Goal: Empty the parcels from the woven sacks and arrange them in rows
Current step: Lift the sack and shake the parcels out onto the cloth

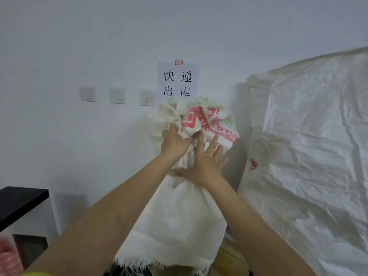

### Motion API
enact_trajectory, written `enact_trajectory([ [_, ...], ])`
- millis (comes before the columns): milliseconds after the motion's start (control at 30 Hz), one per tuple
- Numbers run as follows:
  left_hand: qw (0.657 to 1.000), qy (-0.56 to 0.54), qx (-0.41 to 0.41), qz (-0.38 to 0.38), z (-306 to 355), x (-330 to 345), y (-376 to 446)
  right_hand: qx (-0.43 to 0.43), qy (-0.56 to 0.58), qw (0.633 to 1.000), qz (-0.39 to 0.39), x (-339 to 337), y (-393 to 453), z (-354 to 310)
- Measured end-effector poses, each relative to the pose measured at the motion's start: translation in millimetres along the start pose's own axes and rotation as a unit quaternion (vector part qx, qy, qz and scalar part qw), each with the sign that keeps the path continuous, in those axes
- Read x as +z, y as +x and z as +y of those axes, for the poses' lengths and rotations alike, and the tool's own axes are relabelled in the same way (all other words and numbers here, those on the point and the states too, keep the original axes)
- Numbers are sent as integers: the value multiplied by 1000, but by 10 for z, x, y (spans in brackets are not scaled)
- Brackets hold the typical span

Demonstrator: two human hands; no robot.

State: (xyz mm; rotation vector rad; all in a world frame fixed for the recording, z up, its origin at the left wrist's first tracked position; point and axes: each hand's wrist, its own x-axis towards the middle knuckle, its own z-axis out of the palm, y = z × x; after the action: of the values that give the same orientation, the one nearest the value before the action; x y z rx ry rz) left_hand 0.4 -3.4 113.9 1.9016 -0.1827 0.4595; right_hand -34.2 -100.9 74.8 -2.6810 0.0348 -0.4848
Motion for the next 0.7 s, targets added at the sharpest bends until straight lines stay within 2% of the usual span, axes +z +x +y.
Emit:
enact_trajectory([
  [100,999,10,51,-8,257,47,-31,2,87,988,132,-5,201,11],
  [200,994,35,108,-4,426,53,-48,-32,260,938,226,-30,380,49],
  [267,990,33,135,-18,498,45,-52,-14,338,913,226,-108,443,9],
  [367,988,-33,128,-79,542,-62,-41,-1,339,920,195,-256,525,15],
  [433,979,-83,123,-139,511,-200,-53,-7,372,909,189,-334,601,75],
  [500,973,-84,121,-177,419,-319,-48,10,407,894,185,-358,674,151],
  [600,980,-93,80,-159,280,-417,-22,16,395,900,185,-325,758,249],
  [700,990,-98,51,-82,107,-469,75,7,425,875,233,-398,787,214],
])
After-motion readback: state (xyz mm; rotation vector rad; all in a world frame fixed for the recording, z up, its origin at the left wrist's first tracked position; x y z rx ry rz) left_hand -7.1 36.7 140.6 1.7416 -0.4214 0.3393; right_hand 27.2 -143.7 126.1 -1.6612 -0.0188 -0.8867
